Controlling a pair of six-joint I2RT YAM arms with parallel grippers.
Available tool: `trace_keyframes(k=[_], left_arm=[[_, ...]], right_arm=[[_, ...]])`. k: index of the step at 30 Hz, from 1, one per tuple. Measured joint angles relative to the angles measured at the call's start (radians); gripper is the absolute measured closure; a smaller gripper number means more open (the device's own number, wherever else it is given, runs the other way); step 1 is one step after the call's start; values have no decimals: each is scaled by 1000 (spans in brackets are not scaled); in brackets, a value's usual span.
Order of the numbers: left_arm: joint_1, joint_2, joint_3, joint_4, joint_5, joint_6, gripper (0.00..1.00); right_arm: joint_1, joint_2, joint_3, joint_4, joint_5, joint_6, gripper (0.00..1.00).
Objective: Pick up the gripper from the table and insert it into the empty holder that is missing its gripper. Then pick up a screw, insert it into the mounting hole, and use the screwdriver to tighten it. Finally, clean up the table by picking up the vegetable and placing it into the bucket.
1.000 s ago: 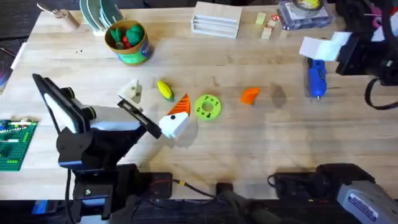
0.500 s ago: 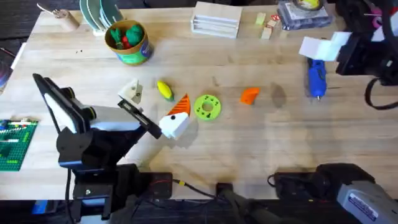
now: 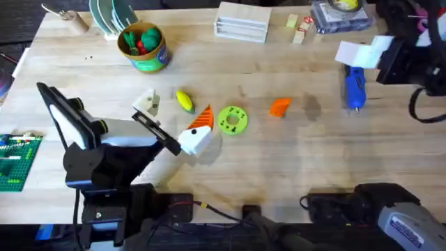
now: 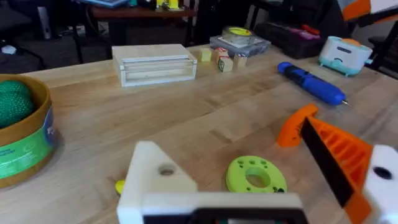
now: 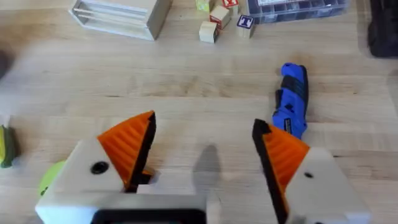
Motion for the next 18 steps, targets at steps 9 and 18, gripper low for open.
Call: trace_keyframes(k=[9,18], left_arm=[[0,0,0,0,0,0,7],[0,0,0,0,0,0,8]], right_arm=[[3,1,0,-13,-11,38,12],[113,120,96,-218,60,21,12]])
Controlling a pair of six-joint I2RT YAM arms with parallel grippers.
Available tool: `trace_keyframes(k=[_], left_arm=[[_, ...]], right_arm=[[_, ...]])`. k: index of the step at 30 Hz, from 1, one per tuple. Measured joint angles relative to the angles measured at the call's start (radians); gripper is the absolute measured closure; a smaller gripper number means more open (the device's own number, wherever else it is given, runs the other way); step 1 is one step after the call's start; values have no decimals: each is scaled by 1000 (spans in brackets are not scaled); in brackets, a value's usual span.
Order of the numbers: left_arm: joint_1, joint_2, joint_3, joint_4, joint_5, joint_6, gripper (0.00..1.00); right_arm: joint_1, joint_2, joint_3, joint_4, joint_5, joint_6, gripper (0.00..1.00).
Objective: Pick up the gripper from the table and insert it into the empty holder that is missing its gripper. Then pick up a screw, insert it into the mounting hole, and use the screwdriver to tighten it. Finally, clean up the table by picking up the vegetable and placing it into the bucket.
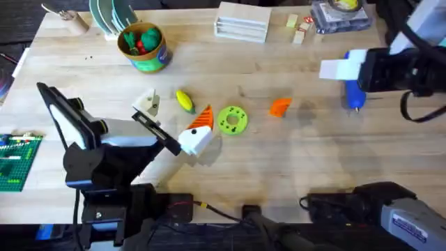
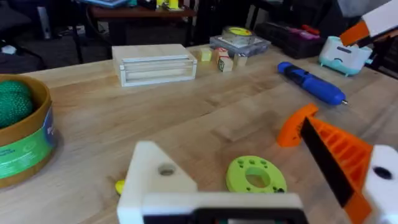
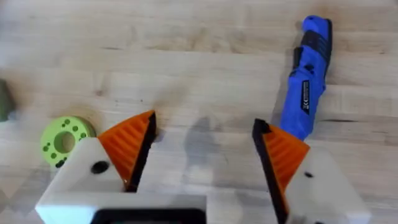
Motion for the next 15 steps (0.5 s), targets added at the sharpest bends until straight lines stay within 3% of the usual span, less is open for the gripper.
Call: trace_keyframes(k=[8,15], left_arm=[[0,0,0,0,0,0,7],[0,0,0,0,0,0,9]], right_arm=[[76,112,38,-34,24,-7,12],[86,138,38,-31,24,-11,12]])
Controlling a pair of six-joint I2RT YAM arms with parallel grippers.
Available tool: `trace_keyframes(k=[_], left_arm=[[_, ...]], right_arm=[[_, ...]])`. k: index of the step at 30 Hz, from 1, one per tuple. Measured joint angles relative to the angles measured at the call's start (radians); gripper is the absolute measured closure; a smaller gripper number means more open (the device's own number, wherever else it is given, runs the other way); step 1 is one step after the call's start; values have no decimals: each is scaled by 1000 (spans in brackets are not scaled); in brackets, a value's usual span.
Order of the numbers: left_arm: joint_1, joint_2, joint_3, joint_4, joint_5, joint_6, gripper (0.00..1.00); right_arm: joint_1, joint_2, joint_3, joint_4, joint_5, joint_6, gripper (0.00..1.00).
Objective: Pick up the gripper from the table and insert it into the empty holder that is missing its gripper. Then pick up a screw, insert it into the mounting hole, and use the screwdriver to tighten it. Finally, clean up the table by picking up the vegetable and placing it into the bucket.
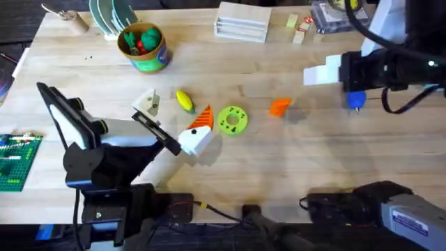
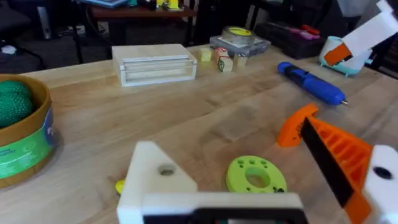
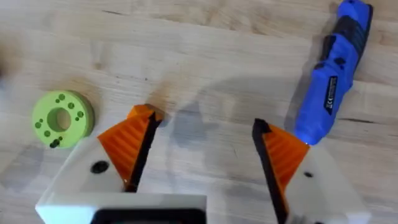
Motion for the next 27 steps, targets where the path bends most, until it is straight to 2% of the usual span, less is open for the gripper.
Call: trace_keyframes(k=[4,12,18,19,22,27], left_arm=[[0,0,0,0,0,0,8],[0,0,0,0,0,0,8],[0,0,0,0,0,0,8],[0,0,0,0,0,0,9],[0,0,0,0,0,0,8],[0,0,0,0,0,0,8]], right_arm=[[0,27,0,-1,-26,0,12],[12,158,0,11,-113,1,13],[57,242,0,12,-143,-18,14],[103,273,0,-1,-147,-82,12],[158,277,0,7,-150,-165,12],[216,277,0,22,-150,-281,12]])
